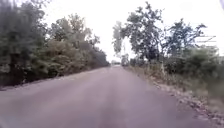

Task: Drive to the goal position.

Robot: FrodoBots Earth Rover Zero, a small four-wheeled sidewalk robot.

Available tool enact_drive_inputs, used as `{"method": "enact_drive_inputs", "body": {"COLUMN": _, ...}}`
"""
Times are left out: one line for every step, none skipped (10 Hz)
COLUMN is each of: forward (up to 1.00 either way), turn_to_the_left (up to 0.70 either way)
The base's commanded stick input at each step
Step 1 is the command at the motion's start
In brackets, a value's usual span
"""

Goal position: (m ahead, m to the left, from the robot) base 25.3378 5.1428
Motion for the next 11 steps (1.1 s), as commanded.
{"method": "enact_drive_inputs", "body": {"forward": 1.0, "turn_to_the_left": 0.0}}
{"method": "enact_drive_inputs", "body": {"forward": 1.0, "turn_to_the_left": 0.0}}
{"method": "enact_drive_inputs", "body": {"forward": 1.0, "turn_to_the_left": 0.0}}
{"method": "enact_drive_inputs", "body": {"forward": 1.0, "turn_to_the_left": 0.0}}
{"method": "enact_drive_inputs", "body": {"forward": 1.0, "turn_to_the_left": 0.0}}
{"method": "enact_drive_inputs", "body": {"forward": 1.0, "turn_to_the_left": 0.0}}
{"method": "enact_drive_inputs", "body": {"forward": 1.0, "turn_to_the_left": 0.0}}
{"method": "enact_drive_inputs", "body": {"forward": 1.0, "turn_to_the_left": 0.0}}
{"method": "enact_drive_inputs", "body": {"forward": 1.0, "turn_to_the_left": 0.0}}
{"method": "enact_drive_inputs", "body": {"forward": 1.0, "turn_to_the_left": 0.0}}
{"method": "enact_drive_inputs", "body": {"forward": 1.0, "turn_to_the_left": 0.0}}
